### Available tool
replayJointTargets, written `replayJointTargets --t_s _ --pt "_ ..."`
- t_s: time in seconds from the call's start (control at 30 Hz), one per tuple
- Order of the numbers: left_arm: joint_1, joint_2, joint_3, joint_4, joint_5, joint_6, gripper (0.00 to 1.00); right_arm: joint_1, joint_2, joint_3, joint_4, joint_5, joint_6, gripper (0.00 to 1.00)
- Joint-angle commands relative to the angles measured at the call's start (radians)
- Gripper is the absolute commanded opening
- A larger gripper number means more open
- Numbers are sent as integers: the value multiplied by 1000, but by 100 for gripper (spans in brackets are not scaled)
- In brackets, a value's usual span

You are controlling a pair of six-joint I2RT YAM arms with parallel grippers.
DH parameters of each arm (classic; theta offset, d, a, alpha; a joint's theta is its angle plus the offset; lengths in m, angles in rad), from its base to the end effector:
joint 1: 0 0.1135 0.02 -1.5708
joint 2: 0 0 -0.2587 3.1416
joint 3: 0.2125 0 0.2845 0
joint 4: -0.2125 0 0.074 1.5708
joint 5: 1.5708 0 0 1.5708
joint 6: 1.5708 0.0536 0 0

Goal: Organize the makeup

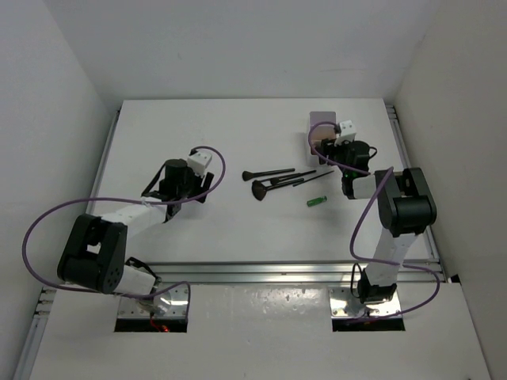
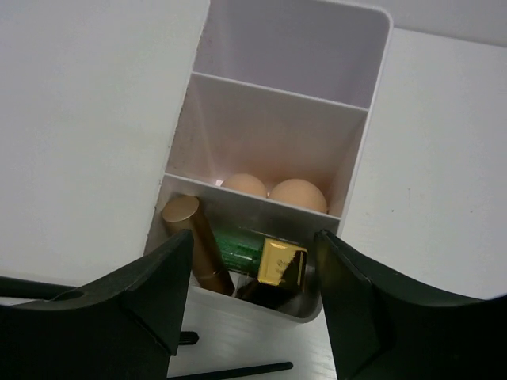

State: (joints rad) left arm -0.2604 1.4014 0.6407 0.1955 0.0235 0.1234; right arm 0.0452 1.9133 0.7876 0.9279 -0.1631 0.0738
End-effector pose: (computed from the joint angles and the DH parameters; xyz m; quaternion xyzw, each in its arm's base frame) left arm 0.3156 -0.0854 0.1519 0.1727 0.8590 -0.0433 0.4800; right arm 0.4044 0.0270 0.1071 -0.0406 0.7716 0.1005 0.6269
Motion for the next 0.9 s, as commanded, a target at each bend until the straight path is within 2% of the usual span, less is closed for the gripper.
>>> replayJointTargets --t_s 0.0,0.13,0.2,0.23,0.27,0.3,0.33,0.37,0.4,0.43,0.47,0.53,0.7,0.87 --pt "9 10 28 19 19 7 74 -4 -83 -7 89 5 -16 63" --pt "9 10 28 19 19 7 74 2 -177 -14 59 2 -48 70" --pt "9 10 28 19 19 7 74 5 -267 8 -96 -123 -66 78" --pt "9 10 19 19 19 7 74 5 -290 28 -172 -177 -159 80" --pt "9 10 19 31 19 7 74 4 -309 51 -497 -304 -269 81" --pt "9 10 10 32 19 7 74 8 -344 149 -629 -416 -332 81" --pt "9 10 10 32 19 7 74 15 -347 188 -767 -453 -488 81" --pt "9 10 10 42 19 7 74 31 -347 221 -1180 -507 -655 81" --pt "9 10 1 42 19 7 74 36 -332 324 -1309 -515 -822 81" --pt "9 10 1 42 19 7 74 45 -324 350 -1529 -492 -900 81" --pt "9 10 1 42 19 7 74 65 -313 392 -1616 -471 -1046 81" --pt "9 10 1 51 32 -2 74 74 -301 412 -1806 -400 -1103 81" --pt "9 19 1 61 50 -2 74 117 -277 389 -1834 -307 -1226 81" --pt "9 10 1 61 50 -2 74 160 -166 475 -1864 -277 -1298 81"
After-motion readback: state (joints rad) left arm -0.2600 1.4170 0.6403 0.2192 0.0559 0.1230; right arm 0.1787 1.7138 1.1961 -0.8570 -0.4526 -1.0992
